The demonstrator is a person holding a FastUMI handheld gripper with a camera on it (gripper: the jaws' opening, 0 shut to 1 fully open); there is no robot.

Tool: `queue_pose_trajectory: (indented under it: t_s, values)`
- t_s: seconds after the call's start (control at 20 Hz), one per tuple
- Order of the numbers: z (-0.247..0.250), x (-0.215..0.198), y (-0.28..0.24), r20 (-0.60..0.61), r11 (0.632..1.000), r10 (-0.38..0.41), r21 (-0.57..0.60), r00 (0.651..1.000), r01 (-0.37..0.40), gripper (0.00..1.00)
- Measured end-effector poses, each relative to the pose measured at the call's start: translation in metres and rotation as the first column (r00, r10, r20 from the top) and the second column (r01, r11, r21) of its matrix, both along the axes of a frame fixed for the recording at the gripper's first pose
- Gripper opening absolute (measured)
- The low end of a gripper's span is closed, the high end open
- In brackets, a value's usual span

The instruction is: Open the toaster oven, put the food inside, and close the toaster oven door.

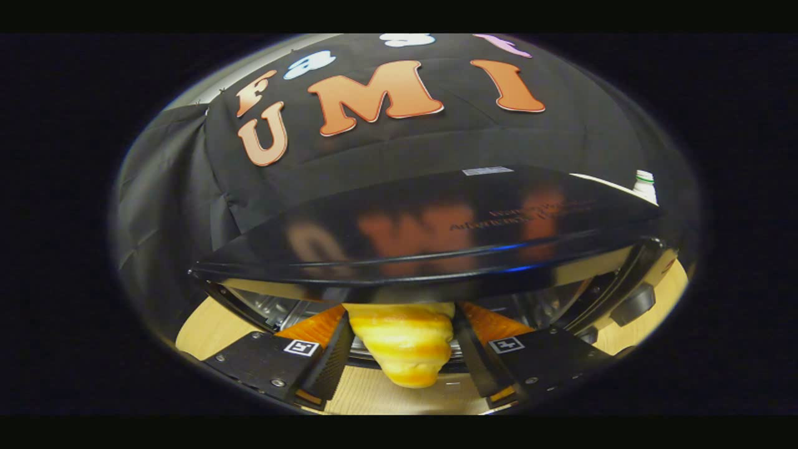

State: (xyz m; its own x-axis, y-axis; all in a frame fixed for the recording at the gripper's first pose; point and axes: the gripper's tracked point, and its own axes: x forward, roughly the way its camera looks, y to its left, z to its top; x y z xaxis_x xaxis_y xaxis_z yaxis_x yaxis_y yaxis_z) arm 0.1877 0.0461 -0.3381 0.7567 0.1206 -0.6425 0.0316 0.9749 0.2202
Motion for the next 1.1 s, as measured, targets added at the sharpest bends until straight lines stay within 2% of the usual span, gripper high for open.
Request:
queue_pose_trajectory:
  t_s: [0.3, 0.5, 0.6, 0.8, 0.95, 1.1]
  values:
    - [-0.015, 0.001, 0.002, -0.034, 0.999, -0.009, -0.035, 0.999, 0.008, 0.88]
    - [0.003, -0.003, 0.006, 0.010, 0.997, 0.019, -0.074, 1.000, -0.019, 0.94]
    - [0.010, -0.015, 0.007, 0.020, 0.998, 0.033, -0.053, 0.999, -0.032, 0.96]
    - [0.043, -0.038, -0.003, 0.111, 0.998, 0.029, -0.059, 0.993, -0.022, 0.97]
    - [0.082, -0.062, -0.002, 0.173, 0.996, 0.081, -0.042, 0.982, -0.075, 0.96]
    - [0.124, -0.084, -0.014, 0.248, 0.994, 0.106, -0.061, 0.963, -0.094, 0.96]
